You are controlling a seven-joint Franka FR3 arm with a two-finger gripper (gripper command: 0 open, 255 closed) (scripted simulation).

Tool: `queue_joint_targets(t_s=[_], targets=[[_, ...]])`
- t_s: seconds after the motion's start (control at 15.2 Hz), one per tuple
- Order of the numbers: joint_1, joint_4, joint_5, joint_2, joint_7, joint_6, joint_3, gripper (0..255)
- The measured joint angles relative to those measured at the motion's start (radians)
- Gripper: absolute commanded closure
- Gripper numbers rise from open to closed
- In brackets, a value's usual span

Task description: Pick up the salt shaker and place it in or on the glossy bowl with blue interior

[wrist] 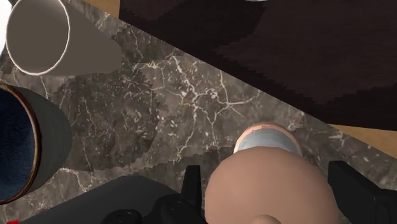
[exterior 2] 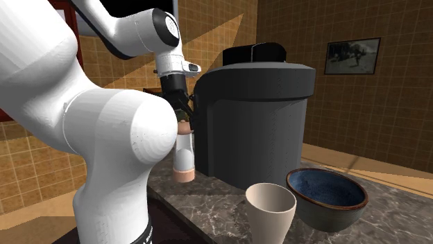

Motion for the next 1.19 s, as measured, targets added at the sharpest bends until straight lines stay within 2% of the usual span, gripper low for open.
queue_joint_targets(t_s=[1.19], targets=[[-0.008,0.209,-0.016,-0.056,-0.048,-0.260,-0.032,255]])
